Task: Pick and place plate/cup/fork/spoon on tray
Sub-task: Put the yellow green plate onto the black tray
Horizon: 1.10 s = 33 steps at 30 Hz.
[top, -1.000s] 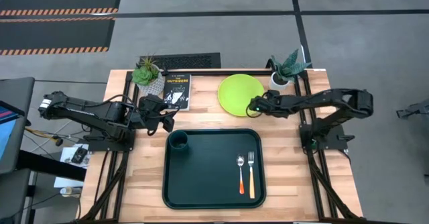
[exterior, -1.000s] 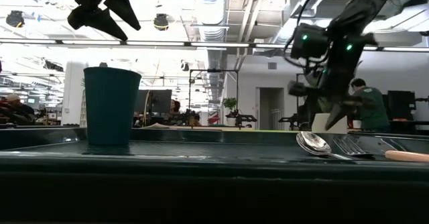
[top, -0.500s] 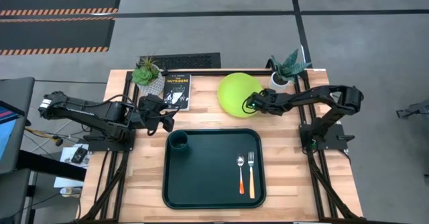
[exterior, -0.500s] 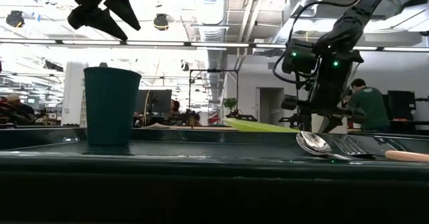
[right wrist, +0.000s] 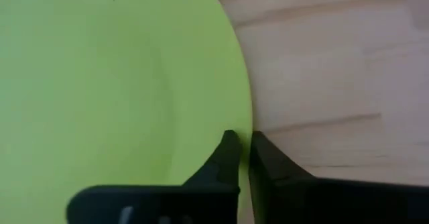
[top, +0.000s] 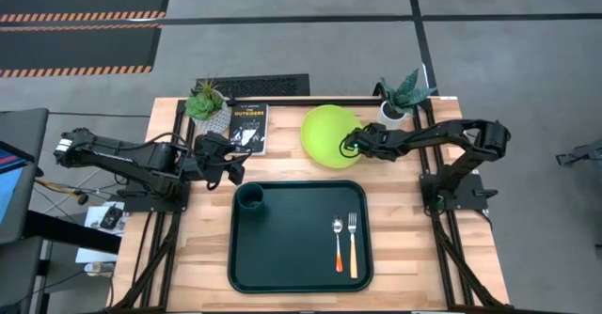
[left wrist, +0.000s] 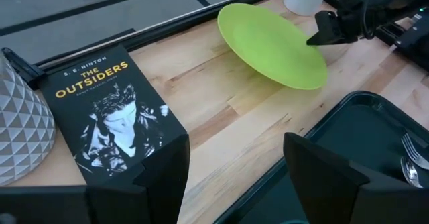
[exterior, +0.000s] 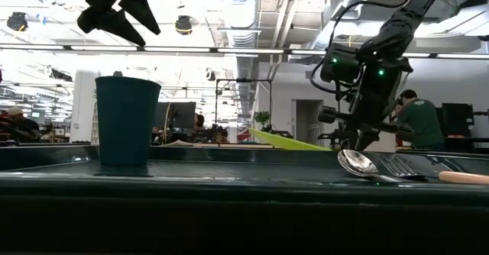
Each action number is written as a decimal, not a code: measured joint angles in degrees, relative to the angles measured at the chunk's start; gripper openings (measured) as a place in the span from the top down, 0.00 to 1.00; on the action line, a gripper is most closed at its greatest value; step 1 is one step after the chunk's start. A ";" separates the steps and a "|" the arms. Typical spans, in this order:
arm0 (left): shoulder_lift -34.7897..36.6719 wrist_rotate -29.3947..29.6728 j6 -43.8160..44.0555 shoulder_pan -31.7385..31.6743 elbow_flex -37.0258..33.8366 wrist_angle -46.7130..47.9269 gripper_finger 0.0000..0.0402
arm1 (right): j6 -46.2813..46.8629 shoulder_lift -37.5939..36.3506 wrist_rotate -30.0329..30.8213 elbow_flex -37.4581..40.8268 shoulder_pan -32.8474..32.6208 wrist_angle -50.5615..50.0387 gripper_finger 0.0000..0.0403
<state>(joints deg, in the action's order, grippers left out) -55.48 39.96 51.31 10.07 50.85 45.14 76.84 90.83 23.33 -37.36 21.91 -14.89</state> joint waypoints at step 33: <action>-0.02 0.92 0.64 0.02 0.00 0.01 0.43 | -18.40 -13.77 -12.06 0.23 3.42 -5.06 0.81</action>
<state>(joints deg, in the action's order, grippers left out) -55.51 40.88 51.94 10.09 50.85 45.15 58.43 77.06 11.27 -37.14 25.33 -19.95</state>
